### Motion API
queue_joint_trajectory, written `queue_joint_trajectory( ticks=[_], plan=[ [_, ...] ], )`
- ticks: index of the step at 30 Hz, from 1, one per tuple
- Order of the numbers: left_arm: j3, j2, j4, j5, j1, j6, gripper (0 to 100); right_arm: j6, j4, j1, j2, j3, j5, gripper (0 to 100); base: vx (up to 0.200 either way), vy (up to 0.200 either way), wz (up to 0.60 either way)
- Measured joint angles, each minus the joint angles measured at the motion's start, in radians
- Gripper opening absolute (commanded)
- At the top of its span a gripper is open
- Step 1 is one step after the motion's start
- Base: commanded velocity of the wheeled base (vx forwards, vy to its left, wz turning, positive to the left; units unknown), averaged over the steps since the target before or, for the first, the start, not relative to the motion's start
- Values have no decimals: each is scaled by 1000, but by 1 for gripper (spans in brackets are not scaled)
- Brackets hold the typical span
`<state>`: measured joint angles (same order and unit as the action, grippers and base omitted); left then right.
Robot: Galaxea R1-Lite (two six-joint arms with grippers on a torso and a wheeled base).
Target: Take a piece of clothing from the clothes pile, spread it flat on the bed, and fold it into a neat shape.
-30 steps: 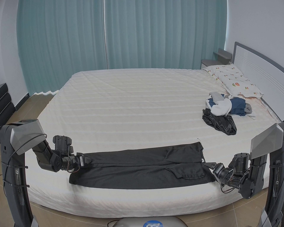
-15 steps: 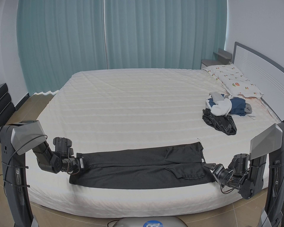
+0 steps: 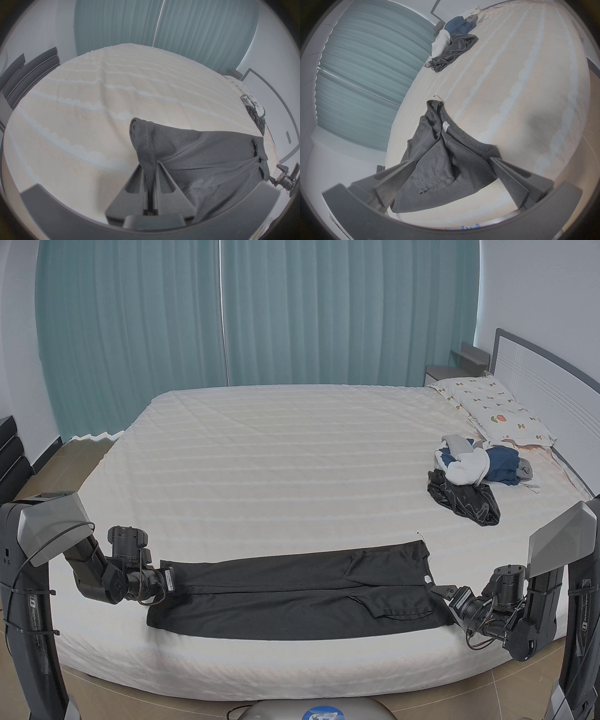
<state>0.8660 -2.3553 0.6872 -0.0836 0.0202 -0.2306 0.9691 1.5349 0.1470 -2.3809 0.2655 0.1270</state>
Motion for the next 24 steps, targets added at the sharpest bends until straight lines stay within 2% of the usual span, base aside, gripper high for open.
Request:
queue_joint_trajectory(
  ticks=[6,9,15,24],
  plan=[
    [0,8,0,3,5,0,0,0,0,0,0,1,0,100,0,0,0],
    [0,9,0,3,6,-1,0,1,0,0,0,1,0,100,-200,0,0],
    [8,10,4,9,7,-7,0,2,1,0,0,2,0,100,0,0,0],
    [54,21,23,20,-13,-178,0,3,8,0,0,-1,0,100,0,0,0]
  ],
)
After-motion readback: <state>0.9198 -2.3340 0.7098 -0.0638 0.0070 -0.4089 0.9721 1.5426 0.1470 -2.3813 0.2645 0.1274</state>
